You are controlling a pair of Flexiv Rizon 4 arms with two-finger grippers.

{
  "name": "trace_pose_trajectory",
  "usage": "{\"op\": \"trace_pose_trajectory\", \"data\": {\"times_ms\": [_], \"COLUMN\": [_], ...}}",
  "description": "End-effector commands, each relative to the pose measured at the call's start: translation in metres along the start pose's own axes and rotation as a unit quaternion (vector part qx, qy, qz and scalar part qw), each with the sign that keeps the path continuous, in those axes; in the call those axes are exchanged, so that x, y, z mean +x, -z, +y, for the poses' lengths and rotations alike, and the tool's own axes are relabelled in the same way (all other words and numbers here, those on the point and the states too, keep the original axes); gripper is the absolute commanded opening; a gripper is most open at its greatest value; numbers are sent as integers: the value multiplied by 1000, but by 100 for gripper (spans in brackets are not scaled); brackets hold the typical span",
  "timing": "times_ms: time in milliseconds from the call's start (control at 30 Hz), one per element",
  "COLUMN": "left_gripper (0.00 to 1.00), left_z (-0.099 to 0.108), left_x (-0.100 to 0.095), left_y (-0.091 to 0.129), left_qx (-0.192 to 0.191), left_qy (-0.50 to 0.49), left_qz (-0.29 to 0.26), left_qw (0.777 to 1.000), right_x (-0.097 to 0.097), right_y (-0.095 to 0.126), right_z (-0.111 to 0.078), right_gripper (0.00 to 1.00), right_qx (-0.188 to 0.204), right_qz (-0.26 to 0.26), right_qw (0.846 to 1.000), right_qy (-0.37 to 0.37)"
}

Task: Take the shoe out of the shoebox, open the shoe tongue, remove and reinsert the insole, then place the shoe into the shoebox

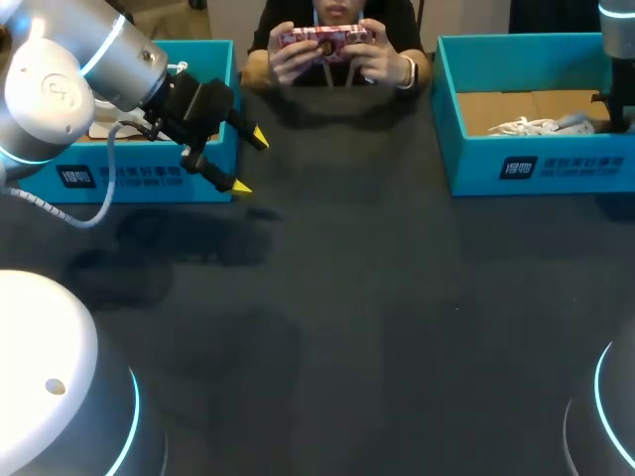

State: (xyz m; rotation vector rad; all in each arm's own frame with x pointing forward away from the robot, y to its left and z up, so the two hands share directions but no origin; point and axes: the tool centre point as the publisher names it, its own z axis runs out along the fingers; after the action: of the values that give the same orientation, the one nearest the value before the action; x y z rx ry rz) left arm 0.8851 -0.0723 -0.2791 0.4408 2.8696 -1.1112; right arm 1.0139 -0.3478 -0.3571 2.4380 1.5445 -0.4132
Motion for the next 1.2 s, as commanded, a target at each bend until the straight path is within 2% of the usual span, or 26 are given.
{"op": "trace_pose_trajectory", "data": {"times_ms": [33,67,233,300,500,733,833,900,1033,1167,1200], "left_gripper": [100,100,100,100,100,100,100,100,100,100,100], "left_z": [0,0,0,0,0,0,0,0,0,0,0], "left_x": [1,1,1,1,1,1,1,1,1,1,1], "left_y": [1,1,1,1,1,1,1,1,1,1,1], "left_qx": [-2,-2,-2,-2,-2,-2,-2,-2,-2,-2,-2], "left_qy": [0,0,0,0,0,0,0,0,0,0,0], "left_qz": [0,0,0,0,0,0,0,0,0,0,0], "left_qw": [1000,1000,1000,1000,1000,1000,1000,1000,1000,1000,1000], "right_x": [-2,-2,-4,-4,-4,8,13,14,19,23,27], "right_y": [12,18,36,43,75,110,123,130,141,143,144], "right_z": [-5,-5,-6,-7,-12,-23,-30,-34,-49,-57,-62], "right_gripper": [64,70,77,75,80,76,80,85,84,85,90], "right_qx": [-10,-14,-28,-33,-60,-89,-98,-101,-104,-100,-100], "right_qz": [1,1,5,7,25,57,64,67,76,82,94], "right_qw": [1000,1000,1000,999,998,994,993,993,992,992,991], "right_qy": [-8,-8,-10,-12,-17,-4,-1,-1,-3,-2,11]}}
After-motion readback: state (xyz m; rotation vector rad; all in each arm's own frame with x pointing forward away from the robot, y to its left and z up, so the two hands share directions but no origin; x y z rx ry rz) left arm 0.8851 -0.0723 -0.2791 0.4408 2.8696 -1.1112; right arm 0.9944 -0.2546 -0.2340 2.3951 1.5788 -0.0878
